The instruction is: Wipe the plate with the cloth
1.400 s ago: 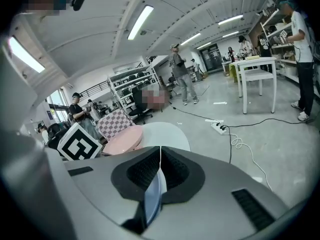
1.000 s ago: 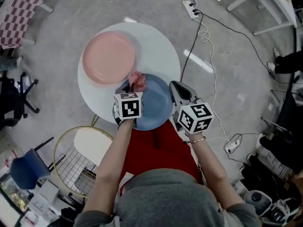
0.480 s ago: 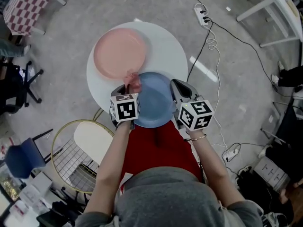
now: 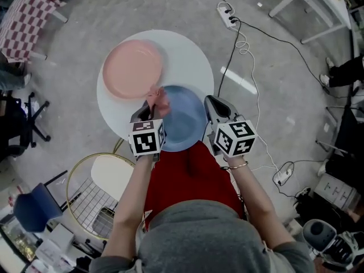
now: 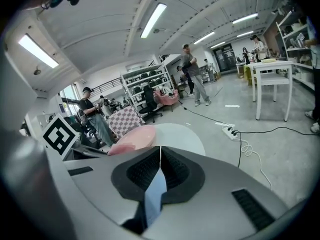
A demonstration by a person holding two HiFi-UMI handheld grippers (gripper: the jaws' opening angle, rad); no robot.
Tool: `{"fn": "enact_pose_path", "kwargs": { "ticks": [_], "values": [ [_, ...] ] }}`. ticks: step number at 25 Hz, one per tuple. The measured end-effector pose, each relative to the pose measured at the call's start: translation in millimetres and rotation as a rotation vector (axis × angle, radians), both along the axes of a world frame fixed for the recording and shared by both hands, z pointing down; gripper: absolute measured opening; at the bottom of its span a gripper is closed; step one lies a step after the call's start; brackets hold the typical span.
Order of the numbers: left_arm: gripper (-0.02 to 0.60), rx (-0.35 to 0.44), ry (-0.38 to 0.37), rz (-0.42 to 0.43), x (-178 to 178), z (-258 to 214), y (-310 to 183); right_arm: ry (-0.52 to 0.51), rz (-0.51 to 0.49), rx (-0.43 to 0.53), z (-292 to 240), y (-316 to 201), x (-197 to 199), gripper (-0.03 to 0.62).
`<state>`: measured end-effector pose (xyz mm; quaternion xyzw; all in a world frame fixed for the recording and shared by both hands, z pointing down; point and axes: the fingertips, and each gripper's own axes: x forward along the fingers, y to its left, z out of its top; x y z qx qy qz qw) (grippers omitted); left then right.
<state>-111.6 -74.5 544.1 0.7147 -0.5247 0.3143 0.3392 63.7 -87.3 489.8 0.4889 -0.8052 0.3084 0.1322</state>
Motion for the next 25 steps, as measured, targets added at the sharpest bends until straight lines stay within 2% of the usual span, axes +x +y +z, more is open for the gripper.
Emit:
{"fn": "enact_pose_path", "kwargs": {
  "ticks": [7,11,14,20,25],
  "values": [
    [0.029,-0.018,0.090,0.204,78.4,-4.3,3.8,0.007,0.122,-0.007,-0.4,19.1,36.4,0.029],
    [0.029,-0.065,0.132,0.303,116.2,5.3,15.7,0.008,0.182,-0.015,1.9,30.7,55.4,0.029],
    [0.029,-0.116,0.129,0.365,136.3,20.9,25.7,0.010,0.225,-0.022,5.2,39.8,69.7,0.029],
    [0.029,-0.222,0.089,0.396,145.1,49.9,30.9,0.008,0.257,-0.035,5.7,43.1,79.3,0.029],
    [0.029,-0.234,0.039,0.381,136.0,60.7,26.2,0.008,0.228,-0.044,10.7,34.3,73.3,0.029]
  ]
}}
